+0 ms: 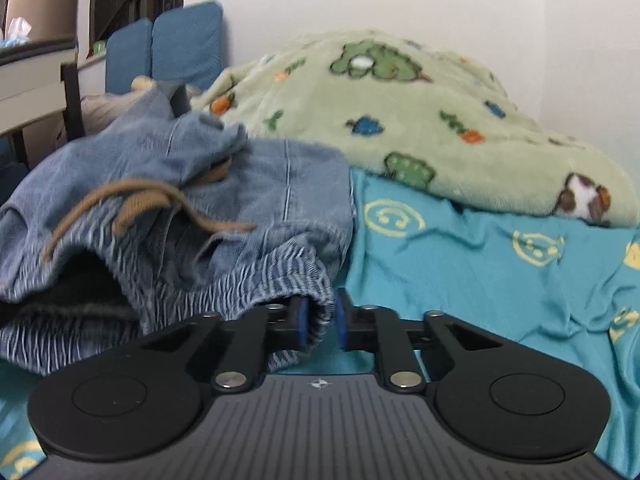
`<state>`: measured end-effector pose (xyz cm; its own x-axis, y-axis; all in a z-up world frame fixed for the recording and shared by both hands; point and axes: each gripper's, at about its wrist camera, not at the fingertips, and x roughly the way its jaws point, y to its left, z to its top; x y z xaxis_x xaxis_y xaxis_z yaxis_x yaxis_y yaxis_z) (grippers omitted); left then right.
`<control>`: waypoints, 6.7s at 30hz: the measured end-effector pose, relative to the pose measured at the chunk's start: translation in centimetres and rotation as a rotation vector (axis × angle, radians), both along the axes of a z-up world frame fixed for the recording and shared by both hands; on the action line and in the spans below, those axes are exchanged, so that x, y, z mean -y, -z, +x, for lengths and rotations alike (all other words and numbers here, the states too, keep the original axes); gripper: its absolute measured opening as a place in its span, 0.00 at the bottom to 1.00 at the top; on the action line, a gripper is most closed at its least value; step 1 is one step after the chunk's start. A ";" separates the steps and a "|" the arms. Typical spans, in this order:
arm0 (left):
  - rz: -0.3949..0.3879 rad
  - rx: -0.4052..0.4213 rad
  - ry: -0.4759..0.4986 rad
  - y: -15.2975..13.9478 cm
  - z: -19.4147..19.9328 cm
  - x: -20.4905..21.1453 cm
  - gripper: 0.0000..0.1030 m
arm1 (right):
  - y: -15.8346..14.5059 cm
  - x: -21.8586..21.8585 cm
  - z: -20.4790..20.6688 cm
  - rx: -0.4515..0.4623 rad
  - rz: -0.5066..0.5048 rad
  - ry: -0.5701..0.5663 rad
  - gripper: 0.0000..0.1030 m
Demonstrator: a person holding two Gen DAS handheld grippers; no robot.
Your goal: Fold clothes
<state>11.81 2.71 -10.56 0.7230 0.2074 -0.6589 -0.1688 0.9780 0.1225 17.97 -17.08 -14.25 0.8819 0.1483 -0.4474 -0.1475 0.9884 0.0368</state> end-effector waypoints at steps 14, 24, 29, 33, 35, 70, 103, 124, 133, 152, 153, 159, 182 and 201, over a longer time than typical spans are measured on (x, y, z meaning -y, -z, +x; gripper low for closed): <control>0.047 0.056 0.049 -0.7 -1.2 0.5 0.10 | -4.2 3.8 -0.8 0.065 0.258 0.164 0.07; -0.110 0.331 0.244 -9.1 -10.1 5.3 0.09 | -16.8 8.2 -2.7 0.263 0.282 0.163 0.06; -0.171 0.362 0.405 -10.4 -11.0 13.1 0.09 | -20.8 13.7 -1.2 0.273 0.245 0.173 0.06; -0.205 0.328 0.518 -8.8 -8.5 20.2 0.09 | -20.9 19.7 1.5 0.235 0.227 0.192 0.06; -0.223 0.294 0.559 -7.3 -6.6 23.6 0.09 | -19.6 22.5 3.2 0.212 0.218 0.205 0.06; -0.313 0.194 0.846 -9.4 -8.3 24.4 0.58 | -14.4 29.1 -1.5 0.056 0.103 0.350 0.61; -0.401 0.178 0.240 -5.7 0.5 2.8 0.58 | 0.4 21.6 -8.1 -0.370 0.885 0.695 0.77; -0.481 0.212 0.077 -6.5 -0.8 -1.5 0.55 | -7.2 27.1 -11.5 -0.067 0.576 0.819 0.24; -0.487 0.154 0.065 -5.8 -0.3 -1.7 0.55 | -1.2 30.4 -11.7 -0.280 0.701 0.935 0.30; -0.551 0.166 0.022 -6.5 -2.3 -2.8 0.56 | -4.6 17.2 -9.5 -0.377 0.887 0.457 0.68; -0.556 0.161 0.020 -6.4 -2.0 -2.8 0.56 | -5.2 17.0 -8.7 -0.351 0.850 0.429 0.68; -0.560 0.120 0.039 -5.5 -0.4 -2.1 0.56 | -7.5 15.8 -3.0 -0.223 0.488 0.250 0.70; -0.498 0.073 0.106 -2.8 2.9 -0.8 0.55 | -4.0 5.9 2.0 -0.184 0.020 -0.165 0.16; -0.524 0.206 0.112 -7.1 -1.8 -2.3 0.55 | -3.8 0.9 -11.1 -0.398 -0.210 -0.234 0.02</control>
